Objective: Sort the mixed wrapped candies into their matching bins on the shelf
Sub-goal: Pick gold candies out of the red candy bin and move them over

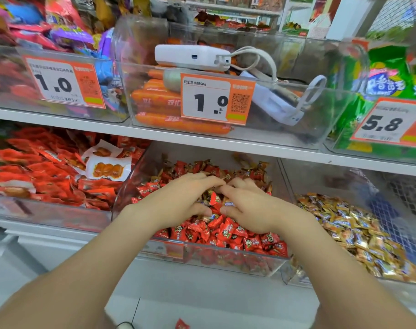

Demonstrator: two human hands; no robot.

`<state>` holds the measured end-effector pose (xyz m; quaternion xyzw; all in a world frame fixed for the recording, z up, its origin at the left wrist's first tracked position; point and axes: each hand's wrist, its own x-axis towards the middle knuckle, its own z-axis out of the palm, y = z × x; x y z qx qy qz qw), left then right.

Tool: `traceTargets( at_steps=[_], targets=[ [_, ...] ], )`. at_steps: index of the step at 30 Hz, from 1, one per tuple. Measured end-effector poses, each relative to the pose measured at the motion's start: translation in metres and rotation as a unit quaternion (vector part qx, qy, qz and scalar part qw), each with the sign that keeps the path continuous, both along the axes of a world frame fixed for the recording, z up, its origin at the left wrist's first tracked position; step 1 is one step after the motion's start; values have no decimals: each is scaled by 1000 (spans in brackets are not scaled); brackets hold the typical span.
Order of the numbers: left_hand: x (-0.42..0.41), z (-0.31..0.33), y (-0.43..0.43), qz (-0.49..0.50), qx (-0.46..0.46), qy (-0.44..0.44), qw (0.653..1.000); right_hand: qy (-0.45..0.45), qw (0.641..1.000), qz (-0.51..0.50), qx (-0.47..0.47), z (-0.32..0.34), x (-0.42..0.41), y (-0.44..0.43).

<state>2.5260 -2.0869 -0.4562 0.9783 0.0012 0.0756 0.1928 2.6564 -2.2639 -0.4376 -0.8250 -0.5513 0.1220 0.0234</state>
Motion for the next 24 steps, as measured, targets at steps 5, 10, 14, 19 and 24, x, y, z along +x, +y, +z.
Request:
traceTargets(
  at_steps=[5, 10, 14, 19, 24],
  targets=[
    [1, -8, 0, 30, 31, 22, 999, 11, 997, 12, 72, -1, 5, 1],
    [0, -12, 6, 63, 23, 31, 997, 78, 984, -25, 158, 1, 8, -4],
    [-1, 1, 8, 101, -55, 24, 993, 70, 979, -64, 178, 2, 9, -6],
    [0, 12, 11, 142, -161, 1, 977, 41, 982, -75, 170, 6, 8, -3],
    [-1, 19, 10, 178, -197, -28, 964, 32, 982, -87, 165, 4, 7, 2]
  ],
)
